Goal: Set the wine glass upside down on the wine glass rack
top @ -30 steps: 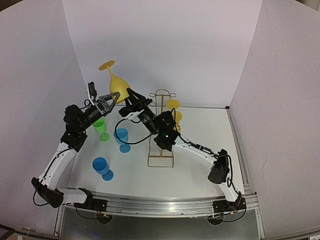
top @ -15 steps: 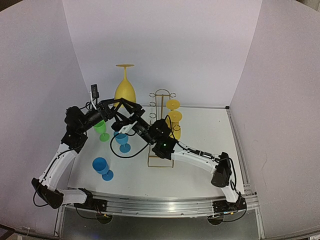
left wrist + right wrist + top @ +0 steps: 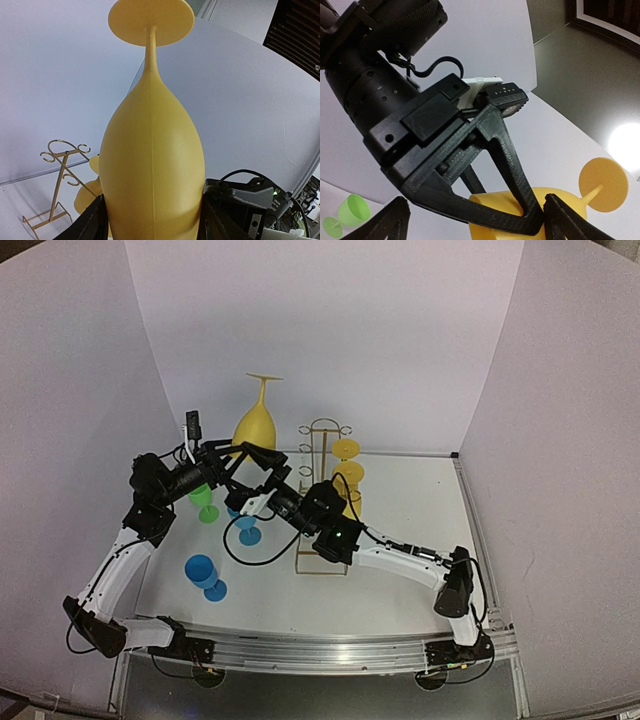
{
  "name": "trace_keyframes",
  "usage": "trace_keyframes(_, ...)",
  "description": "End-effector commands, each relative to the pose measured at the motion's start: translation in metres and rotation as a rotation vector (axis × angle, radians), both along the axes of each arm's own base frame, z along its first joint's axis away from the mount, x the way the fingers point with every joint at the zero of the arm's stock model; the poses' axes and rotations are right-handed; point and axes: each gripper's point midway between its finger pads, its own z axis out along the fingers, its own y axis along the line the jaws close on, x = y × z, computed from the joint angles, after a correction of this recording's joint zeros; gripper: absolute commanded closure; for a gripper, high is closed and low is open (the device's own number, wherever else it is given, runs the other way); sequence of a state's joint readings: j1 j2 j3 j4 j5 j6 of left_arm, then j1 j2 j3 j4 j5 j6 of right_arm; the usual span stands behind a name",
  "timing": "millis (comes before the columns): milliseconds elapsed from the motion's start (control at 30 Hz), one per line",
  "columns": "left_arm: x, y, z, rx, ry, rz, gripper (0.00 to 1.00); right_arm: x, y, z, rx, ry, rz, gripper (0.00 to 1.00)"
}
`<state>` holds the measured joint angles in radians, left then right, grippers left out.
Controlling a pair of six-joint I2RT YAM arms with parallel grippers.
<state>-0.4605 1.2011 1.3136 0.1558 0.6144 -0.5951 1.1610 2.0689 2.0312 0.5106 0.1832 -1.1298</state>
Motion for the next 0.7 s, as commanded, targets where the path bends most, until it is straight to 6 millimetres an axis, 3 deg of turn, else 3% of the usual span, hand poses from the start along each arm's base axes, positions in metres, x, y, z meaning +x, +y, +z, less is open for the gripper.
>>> trace_keyframes(0,-0.018,0.002,0.023,0.007,-0.132,-0.012,1.00,-0.015,-0.006,0.008,-0.021,0.079,0.060,0.09)
trace_keyframes(300,-0.013,0.007,0.018,0.056,-0.180,0.056,1.00,-0.021,-0.018,0.018,-0.002,0.147,0.088,0.09)
trace_keyframes(667,-0.009,0.011,0.014,0.084,-0.201,0.097,1.00,-0.046,-0.040,0.039,0.076,0.335,0.256,0.09)
